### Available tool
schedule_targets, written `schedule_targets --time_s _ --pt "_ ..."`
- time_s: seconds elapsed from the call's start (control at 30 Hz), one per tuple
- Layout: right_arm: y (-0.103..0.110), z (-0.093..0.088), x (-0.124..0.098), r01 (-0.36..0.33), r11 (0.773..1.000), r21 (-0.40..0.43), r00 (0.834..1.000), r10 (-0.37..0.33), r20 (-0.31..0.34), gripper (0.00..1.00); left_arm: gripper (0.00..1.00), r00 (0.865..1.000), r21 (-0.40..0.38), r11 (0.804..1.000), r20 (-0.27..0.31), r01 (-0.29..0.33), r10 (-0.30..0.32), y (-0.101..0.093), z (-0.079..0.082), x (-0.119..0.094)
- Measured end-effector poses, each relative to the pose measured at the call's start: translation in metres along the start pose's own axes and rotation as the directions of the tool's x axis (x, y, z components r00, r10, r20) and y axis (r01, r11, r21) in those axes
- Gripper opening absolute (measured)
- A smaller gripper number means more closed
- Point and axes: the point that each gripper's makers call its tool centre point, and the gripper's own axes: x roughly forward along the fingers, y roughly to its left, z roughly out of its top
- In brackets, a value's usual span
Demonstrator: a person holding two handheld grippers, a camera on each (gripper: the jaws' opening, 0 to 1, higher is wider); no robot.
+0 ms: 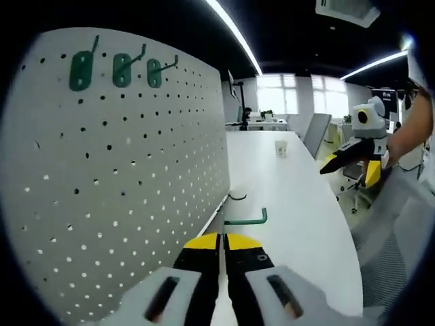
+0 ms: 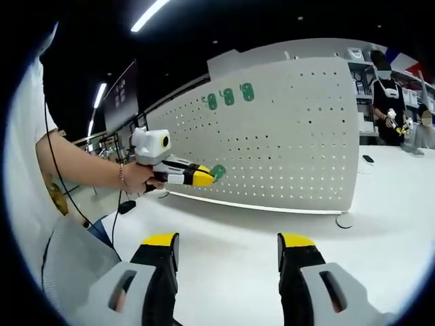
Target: Insert the hook assembly into the mounting plate slot until the hook locks in place.
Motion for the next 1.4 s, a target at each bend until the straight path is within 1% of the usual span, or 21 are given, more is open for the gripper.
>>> schedule_targets --time_s 0.07,0.1,0.2,0.3,0.37,0.4,0.5,0.57,0.67,0.77,0.83,0.93,0.97,1.07,1.17,1.23,1.3,1.37,1.4 --pt "0.001 0.001 0.001 -0.003 1.000 0.001 1.000 0.003 0.004 0.56 0.01 1.000 -0.004 1.000 0.011 -0.010 0.010 0.000 0.003 -0.004" --pt "0.001 0.001 0.001 -0.003 1.000 -0.001 1.000 0.003 0.004 0.56 0.01 0.999 -0.011 1.000 0.030 -0.015 0.015 0.000 0.007 -0.007" --pt "0.002 0.002 0.002 -0.006 1.000 -0.002 1.000 0.006 0.007 0.56 0.01 0.998 -0.010 1.000 0.051 -0.030 0.030 0.000 0.013 -0.014" --pt "0.002 0.002 0.002 -0.008 1.000 -0.003 1.000 0.008 0.007 0.56 0.01 0.995 -0.015 0.999 0.086 -0.047 0.048 0.000 0.020 -0.021" --pt "0.002 0.002 0.002 -0.008 1.000 -0.003 1.000 0.008 0.009 0.56 0.01 0.993 -0.027 0.999 0.109 -0.044 0.047 -0.004 0.025 -0.026" --pt "0.002 0.002 0.002 -0.009 1.000 -0.001 1.000 0.009 0.009 0.56 0.01 0.991 -0.017 0.999 0.123 -0.047 0.049 -0.006 0.028 -0.029" --pt "0.002 0.002 0.003 -0.010 1.000 0.004 1.000 0.010 0.010 0.56 0.01 0.988 -0.029 0.998 0.144 -0.047 0.050 -0.009 0.032 -0.032" --pt "0.002 0.003 0.003 -0.011 1.000 0.003 1.000 0.011 0.013 0.56 0.01 0.982 -0.040 0.998 0.177 -0.051 0.058 -0.010 0.038 -0.036" --pt "0.003 0.004 0.004 -0.013 1.000 0.002 1.000 0.013 0.014 0.56 0.02 0.979 -0.046 0.998 0.195 -0.053 0.061 -0.012 0.041 -0.041" --pt "0.004 0.006 0.004 -0.015 1.000 -0.001 1.000 0.015 0.018 0.56 0.02 0.970 -0.064 0.997 0.235 -0.053 0.066 -0.015 0.048 -0.048" --pt "0.005 0.007 0.005 -0.017 1.000 -0.002 1.000 0.017 0.020 0.56 0.02 0.967 -0.074 0.996 0.244 -0.057 0.073 -0.015 0.050 -0.052" --pt "0.006 0.008 0.005 -0.019 1.000 -0.004 1.000 0.019 0.022 0.56 0.02 0.959 -0.085 0.994 0.272 -0.064 0.085 -0.016 0.056 -0.059" --pt "0.006 0.009 0.005 -0.019 1.000 -0.002 1.000 0.019 0.023 0.56 0.02 0.954 -0.097 0.993 0.287 -0.061 0.086 -0.017 0.060 -0.062" --pt "0.006 0.009 0.005 -0.019 1.000 0.000 0.999 0.019 0.026 0.56 0.02 0.949 -0.099 0.993 0.302 -0.066 0.093 -0.019 0.064 -0.068" --pt "0.006 0.010 0.005 -0.020 1.000 -0.001 0.999 0.020 0.028 0.56 0.02 0.938 -0.108 0.992 0.333 -0.066 0.099 -0.023 0.072 -0.077" --pt "0.007 0.010 0.005 -0.020 1.000 -0.001 0.999 0.020 0.028 0.56 0.02 0.932 -0.112 0.992 0.348 -0.064 0.099 -0.026 0.075 -0.082" --pt "0.007 0.010 0.005 -0.021 1.000 -0.003 0.999 0.021 0.025 0.56 0.02 0.930 -0.111 0.992 0.354 -0.067 0.103 -0.028 0.076 -0.087" --pt "0.007 0.010 0.005 -0.022 1.000 -0.003 0.999 0.022 0.026 0.56 0.02 0.921 -0.128 0.990 0.373 -0.066 0.110 -0.030 0.079 -0.093" --pt "0.007 0.010 0.005 -0.021 1.000 -0.001 0.999 0.021 0.027 0.56 0.02 0.920 -0.131 0.989 0.375 -0.072 0.116 -0.030 0.079 -0.095"
